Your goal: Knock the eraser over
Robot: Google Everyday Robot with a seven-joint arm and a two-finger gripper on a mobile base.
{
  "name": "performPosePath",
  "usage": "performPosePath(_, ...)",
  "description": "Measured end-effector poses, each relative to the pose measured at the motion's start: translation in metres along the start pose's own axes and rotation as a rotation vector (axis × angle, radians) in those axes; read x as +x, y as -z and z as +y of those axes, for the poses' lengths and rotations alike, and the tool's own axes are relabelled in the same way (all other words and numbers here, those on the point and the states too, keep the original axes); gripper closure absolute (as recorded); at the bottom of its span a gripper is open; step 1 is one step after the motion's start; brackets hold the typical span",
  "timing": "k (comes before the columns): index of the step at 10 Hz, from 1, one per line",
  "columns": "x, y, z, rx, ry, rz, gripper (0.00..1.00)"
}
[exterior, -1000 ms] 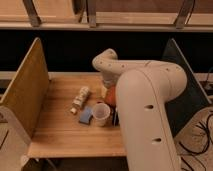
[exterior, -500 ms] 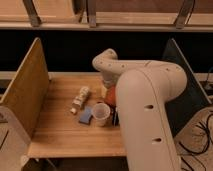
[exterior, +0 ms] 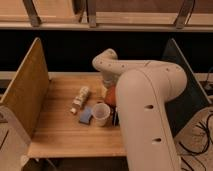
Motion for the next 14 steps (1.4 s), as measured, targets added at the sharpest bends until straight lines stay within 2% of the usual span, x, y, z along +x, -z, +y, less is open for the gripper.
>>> performPosePath(6,0.0,0.0,0.0,-0.001,0.0,-0.001,0.94)
performPosePath(7,0.0,0.002,0.006,-0.024,-0.002,-0.018,1.0)
performPosePath(8,0.0,0.007,0.014,-0.048,0.002,-0.041,1.0)
performPosePath(9,-0.001,0.018,0.023,-0.072,0.015,-0.086,1.0)
performPosePath(10,0.0,0.032,0.029,-0.079,0.031,-0.127,1.0)
performPosePath(12,0.008,0.053,0.034,-0.064,0.062,-0.176,1.0)
performPosePath(14,0.024,0.072,0.037,-0.022,0.074,-0.206,1.0)
